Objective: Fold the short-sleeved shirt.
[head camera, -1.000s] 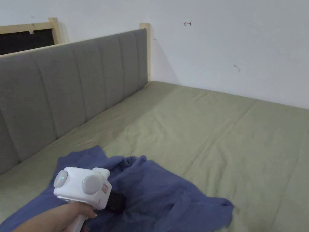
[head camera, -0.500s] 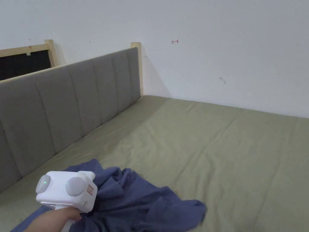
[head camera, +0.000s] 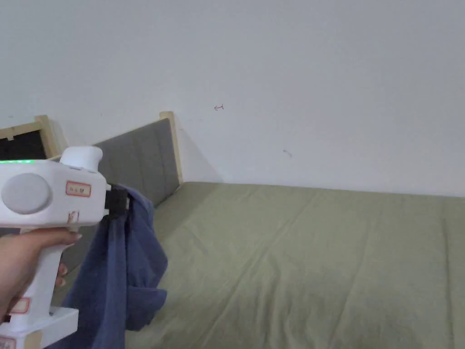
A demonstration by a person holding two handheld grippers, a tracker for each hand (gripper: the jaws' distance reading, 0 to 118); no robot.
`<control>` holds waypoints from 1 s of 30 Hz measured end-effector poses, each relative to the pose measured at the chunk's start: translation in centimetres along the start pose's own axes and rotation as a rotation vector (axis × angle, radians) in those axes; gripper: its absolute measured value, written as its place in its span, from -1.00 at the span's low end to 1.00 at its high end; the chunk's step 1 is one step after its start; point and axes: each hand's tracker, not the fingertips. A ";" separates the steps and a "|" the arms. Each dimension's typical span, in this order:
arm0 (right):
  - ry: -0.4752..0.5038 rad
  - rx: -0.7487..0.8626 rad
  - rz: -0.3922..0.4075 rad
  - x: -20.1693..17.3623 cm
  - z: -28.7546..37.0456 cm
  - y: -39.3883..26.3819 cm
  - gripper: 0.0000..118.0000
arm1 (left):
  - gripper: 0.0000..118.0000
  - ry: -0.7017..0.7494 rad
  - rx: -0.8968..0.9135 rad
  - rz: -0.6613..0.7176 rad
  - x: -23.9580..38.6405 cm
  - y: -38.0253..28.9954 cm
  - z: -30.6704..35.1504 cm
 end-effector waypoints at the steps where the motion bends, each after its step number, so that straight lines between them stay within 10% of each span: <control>1: -0.003 0.007 -0.007 0.4 0.4 0.2 -1.00 | -1.00 -0.049 0.041 -0.033 2.2 1.5 1.1; 15: -0.164 0.077 -0.059 8.2 4.8 1.5 -1.00 | -1.00 -0.624 -0.092 -0.049 29.4 2.1 -5.2; 27: -0.273 -0.078 -0.080 12.9 3.1 -4.6 -1.00 | -0.97 -0.403 -0.693 -0.173 38.1 -25.5 -22.3; 28: -0.270 -0.098 -0.081 12.9 2.7 -5.0 -1.00 | -0.85 -0.384 -0.716 -0.143 37.4 -26.6 -22.6; 30: -0.264 -0.124 -0.075 12.8 2.2 -5.5 -1.00 | 0.10 -0.381 -0.710 -0.065 35.9 -27.2 -23.0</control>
